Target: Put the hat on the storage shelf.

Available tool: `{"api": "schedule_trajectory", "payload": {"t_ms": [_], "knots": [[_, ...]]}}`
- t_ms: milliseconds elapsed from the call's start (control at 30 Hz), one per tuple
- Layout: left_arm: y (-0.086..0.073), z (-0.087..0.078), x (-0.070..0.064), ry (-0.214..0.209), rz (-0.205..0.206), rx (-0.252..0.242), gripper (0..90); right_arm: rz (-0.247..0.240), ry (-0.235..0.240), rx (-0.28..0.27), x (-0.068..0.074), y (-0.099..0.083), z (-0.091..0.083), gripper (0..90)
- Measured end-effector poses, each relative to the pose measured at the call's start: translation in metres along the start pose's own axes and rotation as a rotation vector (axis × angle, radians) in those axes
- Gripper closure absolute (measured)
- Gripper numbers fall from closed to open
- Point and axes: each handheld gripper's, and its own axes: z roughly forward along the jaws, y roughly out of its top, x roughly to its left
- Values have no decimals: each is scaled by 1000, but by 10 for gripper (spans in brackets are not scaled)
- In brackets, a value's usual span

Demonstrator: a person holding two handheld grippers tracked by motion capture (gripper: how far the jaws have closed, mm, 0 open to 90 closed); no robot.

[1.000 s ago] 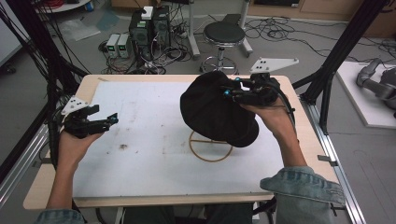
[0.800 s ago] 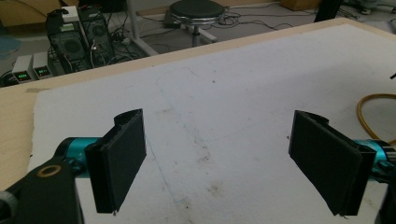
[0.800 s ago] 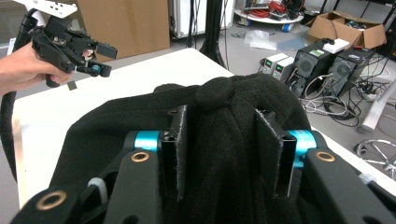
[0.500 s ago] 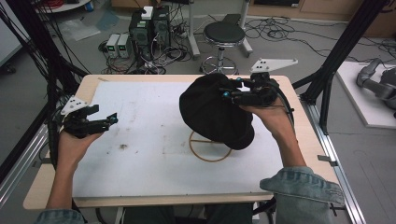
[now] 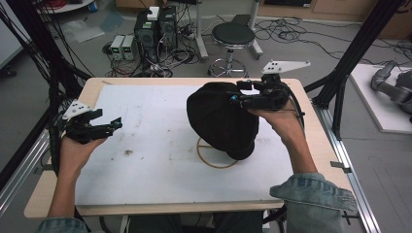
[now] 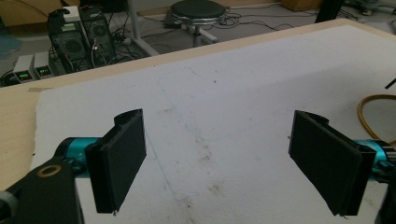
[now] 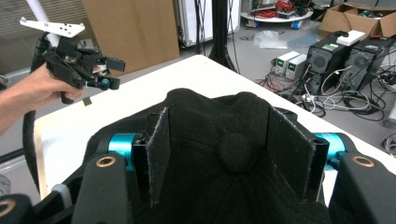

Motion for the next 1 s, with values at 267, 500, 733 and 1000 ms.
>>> {"api": "schedule_trajectory", "payload": {"t_ms": [267, 500, 733, 1000], "knots": [[0, -2, 1, 3, -2, -3, 191, -18, -39, -11, 1, 0, -3, 362], [0, -3, 2, 5, -3, -6, 191, 7, -125, -66, -9, -8, -21, 296], [-1, -2, 2, 9, -5, -6, 191, 72, -179, -115, -19, -25, -35, 224], [-1, 0, 2, 9, -1, -1, 191, 131, -304, -135, -31, -55, -50, 164]]}}
